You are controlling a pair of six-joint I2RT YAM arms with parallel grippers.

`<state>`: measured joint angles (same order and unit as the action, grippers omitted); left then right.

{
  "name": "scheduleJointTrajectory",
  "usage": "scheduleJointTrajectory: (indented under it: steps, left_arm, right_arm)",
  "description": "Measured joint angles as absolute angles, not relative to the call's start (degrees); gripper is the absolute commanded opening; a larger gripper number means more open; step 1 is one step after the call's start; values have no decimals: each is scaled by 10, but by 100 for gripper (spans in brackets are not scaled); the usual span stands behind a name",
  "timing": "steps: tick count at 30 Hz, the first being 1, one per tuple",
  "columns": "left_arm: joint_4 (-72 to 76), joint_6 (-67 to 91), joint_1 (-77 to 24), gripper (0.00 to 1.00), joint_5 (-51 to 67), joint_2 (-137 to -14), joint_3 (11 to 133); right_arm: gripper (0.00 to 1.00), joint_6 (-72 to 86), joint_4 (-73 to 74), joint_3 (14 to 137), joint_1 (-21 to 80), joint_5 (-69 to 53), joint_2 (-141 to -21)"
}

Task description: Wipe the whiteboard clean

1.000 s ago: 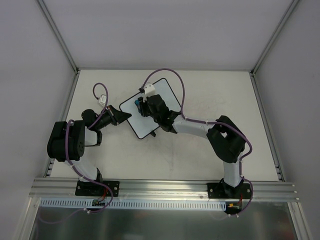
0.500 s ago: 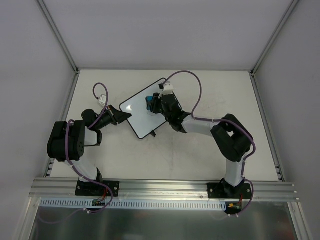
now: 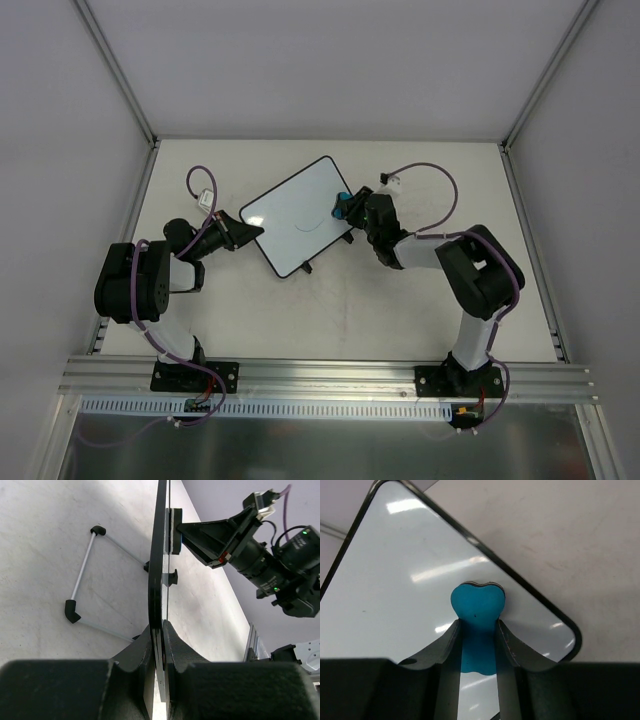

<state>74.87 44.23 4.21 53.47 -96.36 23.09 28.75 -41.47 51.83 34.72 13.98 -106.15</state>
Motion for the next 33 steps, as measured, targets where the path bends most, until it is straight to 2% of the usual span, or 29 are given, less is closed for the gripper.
scheduleJointTrajectory:
  steps: [4, 16, 33]
  left_arm:
    - [753, 443, 42, 0, 535, -964, 231]
    - [753, 443, 42, 0, 538, -963, 231]
    - [750, 444, 46, 0, 538, -964, 231]
  right_arm:
    - [0, 314, -452, 490, 315, 114, -1065]
    - [0, 279, -450, 494, 317, 100, -1065]
    - [0, 129, -361, 548, 440, 162, -1053]
